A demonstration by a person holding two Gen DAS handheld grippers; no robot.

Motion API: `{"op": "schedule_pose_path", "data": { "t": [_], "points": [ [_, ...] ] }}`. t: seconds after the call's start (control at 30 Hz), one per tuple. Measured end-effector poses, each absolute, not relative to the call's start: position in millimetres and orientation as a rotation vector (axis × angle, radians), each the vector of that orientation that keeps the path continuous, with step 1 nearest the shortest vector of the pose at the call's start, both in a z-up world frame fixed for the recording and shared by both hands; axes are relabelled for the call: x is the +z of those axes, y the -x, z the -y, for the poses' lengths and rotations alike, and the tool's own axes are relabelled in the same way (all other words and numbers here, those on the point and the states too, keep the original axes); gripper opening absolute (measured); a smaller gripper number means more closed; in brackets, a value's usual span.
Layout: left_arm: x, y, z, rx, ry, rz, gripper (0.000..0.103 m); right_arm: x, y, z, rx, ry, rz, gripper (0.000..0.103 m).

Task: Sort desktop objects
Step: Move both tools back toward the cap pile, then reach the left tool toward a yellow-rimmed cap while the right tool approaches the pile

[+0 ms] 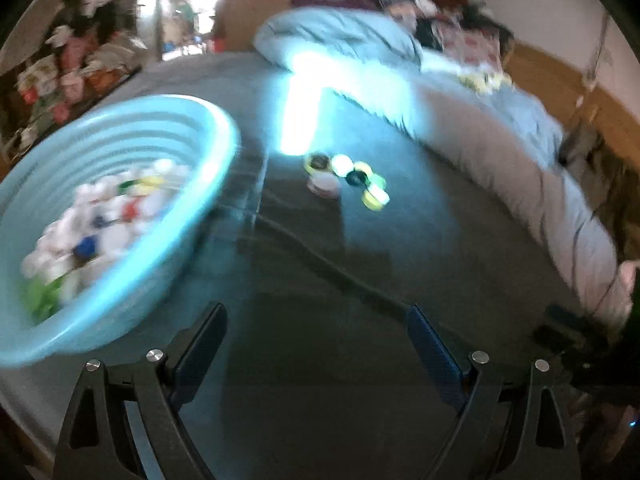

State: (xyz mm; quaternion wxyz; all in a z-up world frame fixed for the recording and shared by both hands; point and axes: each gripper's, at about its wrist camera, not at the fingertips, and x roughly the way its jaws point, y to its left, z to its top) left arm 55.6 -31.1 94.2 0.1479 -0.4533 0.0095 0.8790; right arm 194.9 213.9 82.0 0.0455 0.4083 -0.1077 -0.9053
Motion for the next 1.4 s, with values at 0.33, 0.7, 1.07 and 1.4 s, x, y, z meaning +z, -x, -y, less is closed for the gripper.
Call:
{"op": "schedule_pose_path", "data": {
  "t": [0.33, 0.7, 1.07, 1.4],
  "points": [
    [62, 119, -33, 2.616, 1.459, -0.054, 0.094, 55, -168, -229, -2.783, -1.190, 0.318, 0.066],
    [13, 169, -80, 2.546, 1.535, -0.236, 0.095, 32, -160, -247, -2.724, -1.311, 0.496, 0.066],
    [50, -19, -42, 2.491, 1.135, -0.262, 0.094, 30, -170, -257, -2.760, -1.309, 0.559, 0.066],
    [20, -36, 15, 2.543, 1.241, -0.083, 0.095, 35, -214, -295, -2.894, -1.124, 0.901, 0.077]
  ]
}}
